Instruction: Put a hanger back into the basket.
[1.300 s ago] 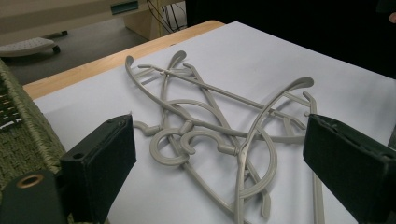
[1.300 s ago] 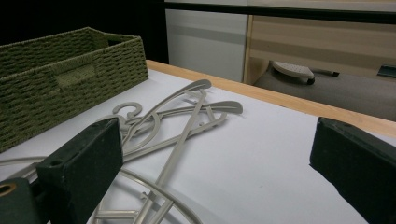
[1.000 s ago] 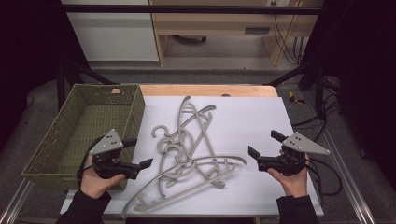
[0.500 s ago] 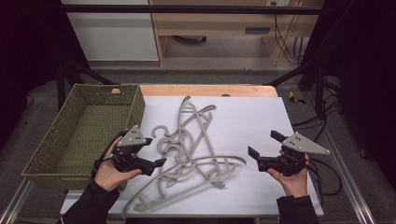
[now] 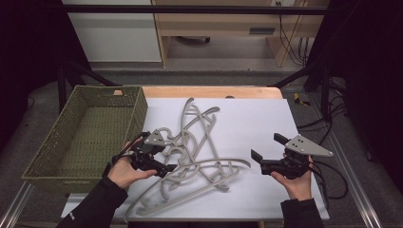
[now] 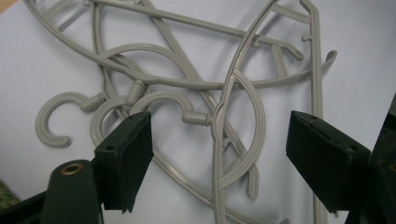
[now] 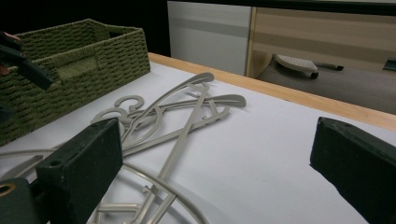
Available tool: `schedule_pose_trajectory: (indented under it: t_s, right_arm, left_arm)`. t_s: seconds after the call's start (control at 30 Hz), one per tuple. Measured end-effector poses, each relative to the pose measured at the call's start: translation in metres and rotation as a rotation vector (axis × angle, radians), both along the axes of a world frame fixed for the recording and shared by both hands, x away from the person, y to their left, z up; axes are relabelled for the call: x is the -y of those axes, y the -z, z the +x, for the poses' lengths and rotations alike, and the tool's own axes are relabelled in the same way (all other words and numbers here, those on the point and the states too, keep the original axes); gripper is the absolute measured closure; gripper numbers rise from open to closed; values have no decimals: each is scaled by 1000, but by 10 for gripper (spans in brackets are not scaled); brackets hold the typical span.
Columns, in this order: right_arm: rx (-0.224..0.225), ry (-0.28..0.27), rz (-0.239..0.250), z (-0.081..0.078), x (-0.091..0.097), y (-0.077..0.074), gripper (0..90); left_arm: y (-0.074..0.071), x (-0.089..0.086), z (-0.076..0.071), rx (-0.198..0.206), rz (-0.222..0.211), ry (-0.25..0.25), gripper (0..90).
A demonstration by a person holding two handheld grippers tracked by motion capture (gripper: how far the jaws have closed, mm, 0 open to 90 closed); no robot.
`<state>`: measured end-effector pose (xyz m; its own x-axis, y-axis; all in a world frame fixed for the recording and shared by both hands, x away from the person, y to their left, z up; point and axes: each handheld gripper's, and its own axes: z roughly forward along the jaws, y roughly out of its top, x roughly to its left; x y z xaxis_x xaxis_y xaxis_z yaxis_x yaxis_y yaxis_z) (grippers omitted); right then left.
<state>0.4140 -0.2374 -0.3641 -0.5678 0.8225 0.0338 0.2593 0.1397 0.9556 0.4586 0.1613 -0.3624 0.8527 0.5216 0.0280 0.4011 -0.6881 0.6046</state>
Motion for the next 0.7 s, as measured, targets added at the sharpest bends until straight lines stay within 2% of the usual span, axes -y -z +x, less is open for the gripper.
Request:
schedule_pose_trajectory:
  t_s: [0.17,0.23,0.53,0.7]
  right_arm:
    - [-3,-1,-1,0,-1,0,28]
    - [-3,-2,-1,0,-1,0,28]
    - [-11,-6,-5,1,-2,1,28]
    - [-11,-9,-4,1,-3,2,28]
  left_arm:
    - [10,10,7,-49,72,17,276]
    - [15,14,10,-58,96,17,300]
    - [36,22,19,-118,127,33,412]
    - [46,25,19,-136,147,41,501]
